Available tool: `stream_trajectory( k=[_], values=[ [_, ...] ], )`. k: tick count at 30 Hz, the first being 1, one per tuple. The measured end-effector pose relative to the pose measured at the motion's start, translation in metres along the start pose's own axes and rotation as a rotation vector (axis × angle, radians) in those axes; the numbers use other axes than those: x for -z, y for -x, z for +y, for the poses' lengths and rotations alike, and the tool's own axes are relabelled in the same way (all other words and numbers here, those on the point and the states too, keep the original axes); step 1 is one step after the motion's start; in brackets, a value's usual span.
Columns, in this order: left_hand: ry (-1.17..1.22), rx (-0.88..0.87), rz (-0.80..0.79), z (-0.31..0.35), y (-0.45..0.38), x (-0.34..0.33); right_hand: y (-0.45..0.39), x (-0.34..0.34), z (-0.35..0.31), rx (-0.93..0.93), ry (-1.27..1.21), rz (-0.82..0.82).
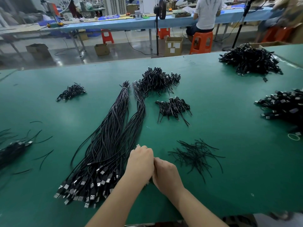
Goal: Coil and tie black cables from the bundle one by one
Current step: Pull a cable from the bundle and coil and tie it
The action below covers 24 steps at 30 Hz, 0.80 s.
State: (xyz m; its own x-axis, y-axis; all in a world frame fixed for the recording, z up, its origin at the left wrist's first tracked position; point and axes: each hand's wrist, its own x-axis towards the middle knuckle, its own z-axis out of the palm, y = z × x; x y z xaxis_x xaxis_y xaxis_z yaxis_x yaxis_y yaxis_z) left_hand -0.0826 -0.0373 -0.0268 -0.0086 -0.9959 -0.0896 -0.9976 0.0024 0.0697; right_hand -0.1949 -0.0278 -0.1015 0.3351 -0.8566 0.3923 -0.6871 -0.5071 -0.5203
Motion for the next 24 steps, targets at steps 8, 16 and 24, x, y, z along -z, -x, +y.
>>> stream_trajectory(
  k=[8, 16, 24],
  values=[
    [0.001, -0.025, 0.085, 0.001, 0.008, -0.006, -0.001, -0.004, 0.003, -0.064, -0.03, 0.013],
    [-0.026, -0.109, 0.069, -0.006, 0.007, -0.022, -0.003, -0.003, 0.005, -0.16, 0.028, -0.19],
    [0.172, -0.027, 0.101, -0.026, 0.006, -0.023, -0.024, 0.021, -0.011, -0.453, -0.23, -0.507]
  ],
)
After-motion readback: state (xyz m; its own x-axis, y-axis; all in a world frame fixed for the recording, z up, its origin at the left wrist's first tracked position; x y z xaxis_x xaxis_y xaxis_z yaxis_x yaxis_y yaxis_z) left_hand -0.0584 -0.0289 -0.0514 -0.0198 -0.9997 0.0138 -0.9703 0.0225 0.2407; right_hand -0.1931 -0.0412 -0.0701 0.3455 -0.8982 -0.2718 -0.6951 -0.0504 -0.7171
